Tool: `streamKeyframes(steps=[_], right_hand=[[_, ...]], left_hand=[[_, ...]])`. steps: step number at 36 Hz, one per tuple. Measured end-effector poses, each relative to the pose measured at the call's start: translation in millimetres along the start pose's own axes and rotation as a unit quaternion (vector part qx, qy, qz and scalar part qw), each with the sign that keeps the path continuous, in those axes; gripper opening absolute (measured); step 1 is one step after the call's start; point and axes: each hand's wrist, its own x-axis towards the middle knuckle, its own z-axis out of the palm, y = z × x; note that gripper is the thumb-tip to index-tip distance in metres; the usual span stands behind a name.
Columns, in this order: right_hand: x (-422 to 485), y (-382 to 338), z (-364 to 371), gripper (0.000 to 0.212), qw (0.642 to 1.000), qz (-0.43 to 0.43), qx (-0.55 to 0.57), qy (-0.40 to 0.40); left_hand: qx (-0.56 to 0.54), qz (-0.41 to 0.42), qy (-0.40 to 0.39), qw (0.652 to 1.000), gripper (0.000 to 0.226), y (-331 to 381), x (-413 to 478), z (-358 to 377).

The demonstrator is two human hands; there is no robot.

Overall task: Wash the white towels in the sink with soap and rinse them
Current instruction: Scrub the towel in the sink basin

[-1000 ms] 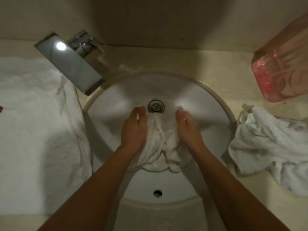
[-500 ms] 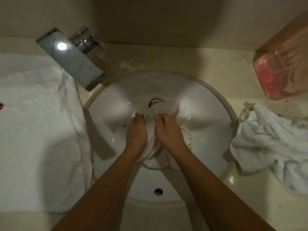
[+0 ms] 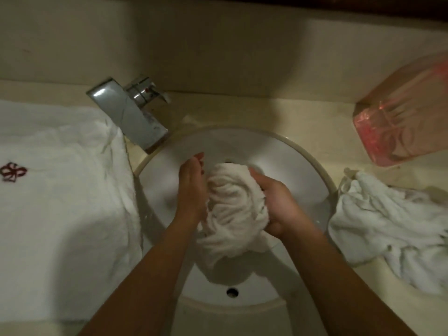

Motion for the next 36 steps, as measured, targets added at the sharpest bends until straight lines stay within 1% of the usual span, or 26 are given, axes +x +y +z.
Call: streamKeyframes(steps=[1,2,3,4,6,7,9,10,11,12,13,14,15,16,18,19,21,22,23,24,25,27,28,29,32,36], right_hand=[[-4,-4,-4,0.038,0.999,0.005,0.028,-0.024],[-10,-9,-4,0.04,0.997,0.014,0.059,-0.05],[-14,-15,-6,0.044,0.994,0.021,0.087,-0.065],[-16,-18,-9,0.049,0.991,0.025,0.109,-0.075],[-14,-22,-18,0.058,0.991,0.016,0.121,-0.056],[-11,-23,-23,0.057,0.99,0.01,0.129,-0.053],[-2,-21,-36,0.065,0.99,-0.008,0.135,-0.033],[1,-18,-43,0.065,0.994,-0.028,0.103,-0.014],[6,-16,-52,0.058,0.998,-0.059,0.027,0.024],[12,-14,-61,0.048,0.99,-0.097,-0.075,0.071],[17,-11,-70,0.038,0.965,-0.132,-0.193,0.119],[22,-7,-77,0.031,0.927,-0.151,-0.306,0.153],[26,-2,-83,0.029,0.889,-0.161,-0.391,0.175],[30,2,-88,0.029,0.86,-0.168,-0.445,0.187],[38,12,-91,0.028,0.824,-0.187,-0.49,0.216],[40,16,-89,0.029,0.813,-0.198,-0.495,0.232],[43,24,-78,0.03,0.8,-0.226,-0.492,0.259],[44,30,-70,0.03,0.8,-0.238,-0.484,0.264],[44,35,-61,0.028,0.811,-0.248,-0.462,0.261],[44,39,-50,0.026,0.835,-0.246,-0.423,0.25],[45,44,-37,0.024,0.87,-0.228,-0.374,0.227],[46,51,-15,0.027,0.932,-0.147,-0.277,0.179],[46,54,-7,0.029,0.95,-0.111,-0.24,0.167],[47,57,-3,0.029,0.959,-0.094,-0.212,0.162],[57,58,-4,0.028,0.965,-0.106,-0.144,0.192],[73,42,-8,0.029,0.963,-0.108,-0.061,0.239]], left_hand=[[0.008,-0.012,-0.021,1.0,0.056,2,3,2],[-0.027,-0.049,-0.055,0.997,0.062,5,4,6],[-0.092,-0.111,-0.095,0.985,0.068,12,0,11],[-0.125,-0.169,-0.127,0.969,0.076,18,-7,16],[-0.143,-0.214,-0.2,0.945,0.086,25,-21,25],[-0.141,-0.229,-0.203,0.942,0.088,25,-27,29],[-0.135,-0.243,-0.179,0.944,0.086,20,-32,25],[-0.122,-0.242,-0.162,0.949,0.083,15,-32,19],[-0.108,-0.232,-0.142,0.956,0.083,9,-30,12],[-0.092,-0.221,-0.117,0.964,0.085,5,-26,4],[-0.069,-0.21,-0.091,0.971,0.089,3,-23,-3],[-0.031,-0.194,-0.062,0.978,0.094,0,-19,-10],[0.012,-0.178,-0.045,0.983,0.096,-3,-14,-16],[0.052,-0.164,-0.035,0.985,0.093,-4,-10,-21],[0.105,-0.138,-0.015,0.985,0.08,5,-8,-26],[0.139,-0.117,-0.005,0.983,0.077,9,-9,-27],[0.231,-0.047,0.0,0.972,0.07,16,-15,-21],[0.268,-0.011,-0.008,0.963,0.064,18,-18,-16],[0.297,0.019,-0.022,0.954,0.059,18,-21,-6],[0.314,0.036,-0.043,0.948,0.055,16,-22,5],[0.314,0.046,-0.061,0.946,0.053,14,-24,17],[0.287,0.029,-0.07,0.955,0.055,2,-28,41],[0.278,0.013,-0.056,0.959,0.058,-3,-30,49],[0.272,-0.006,-0.041,0.961,0.063,-8,-31,55],[0.251,-0.054,-0.023,0.966,0.074,-15,-28,64],[0.223,-0.051,-0.031,0.973,0.072,-15,-27,68]])
